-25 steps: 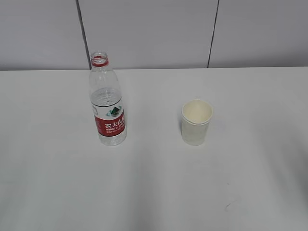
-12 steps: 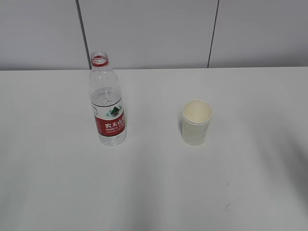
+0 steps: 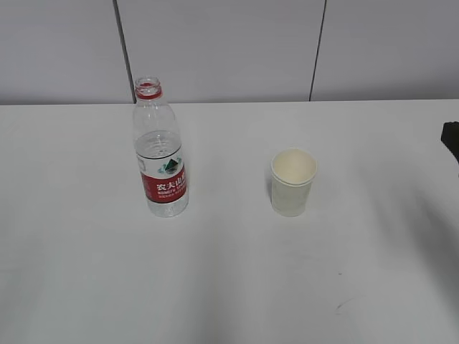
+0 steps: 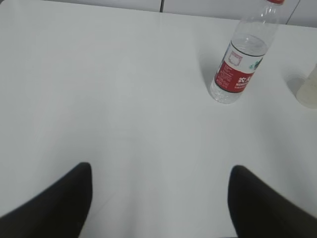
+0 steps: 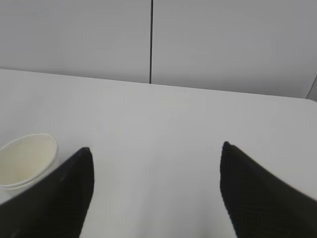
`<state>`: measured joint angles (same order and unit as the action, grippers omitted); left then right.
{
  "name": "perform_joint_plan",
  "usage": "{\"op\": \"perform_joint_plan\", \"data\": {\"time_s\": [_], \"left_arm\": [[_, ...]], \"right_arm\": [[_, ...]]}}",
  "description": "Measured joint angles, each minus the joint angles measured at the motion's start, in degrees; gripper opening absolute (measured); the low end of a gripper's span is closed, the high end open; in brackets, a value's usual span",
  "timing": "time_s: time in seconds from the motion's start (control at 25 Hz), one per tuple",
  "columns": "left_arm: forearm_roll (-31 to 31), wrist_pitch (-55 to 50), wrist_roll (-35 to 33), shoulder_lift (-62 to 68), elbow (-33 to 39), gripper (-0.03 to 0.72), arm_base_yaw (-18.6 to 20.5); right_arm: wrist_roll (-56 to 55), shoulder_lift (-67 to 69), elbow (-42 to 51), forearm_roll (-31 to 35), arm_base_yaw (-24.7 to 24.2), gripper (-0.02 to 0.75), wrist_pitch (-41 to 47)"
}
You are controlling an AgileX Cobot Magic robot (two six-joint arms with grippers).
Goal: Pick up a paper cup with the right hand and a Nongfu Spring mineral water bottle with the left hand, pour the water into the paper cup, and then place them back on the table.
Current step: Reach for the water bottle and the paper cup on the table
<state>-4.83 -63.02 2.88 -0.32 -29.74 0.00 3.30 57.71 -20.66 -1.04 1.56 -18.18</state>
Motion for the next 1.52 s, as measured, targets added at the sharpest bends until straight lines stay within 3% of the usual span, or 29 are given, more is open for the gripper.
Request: {"op": "perform_joint_plan", "data": {"time_s": [0.28,0.6,1.0,1.28,1.52], "left_arm": [[0.0,0.0,0.0,0.0,0.0,0.513,0.0],[0.0,0.0,0.0,0.0,0.0,0.513,0.0],[0.0,1.1,-0.5,0.0,-0.5,0.502,0.0],[0.0,18.4,-2.2,0.0,-1.1,0.501,0.0],[-0.5,33.7,-7.3,0.0,4.9,0.501,0.0]], "right_arm": [[0.0,9.1,0.0,-0.7,0.0,0.587,-7.4],[0.0,17.7,0.0,-7.6,0.0,0.587,-15.0],[0.0,23.7,0.0,-8.0,0.0,0.587,-19.1],[0.0,24.1,0.0,-10.4,0.0,0.587,-23.1],[-0.2,24.1,0.0,-11.8,0.0,0.587,-23.3]]}}
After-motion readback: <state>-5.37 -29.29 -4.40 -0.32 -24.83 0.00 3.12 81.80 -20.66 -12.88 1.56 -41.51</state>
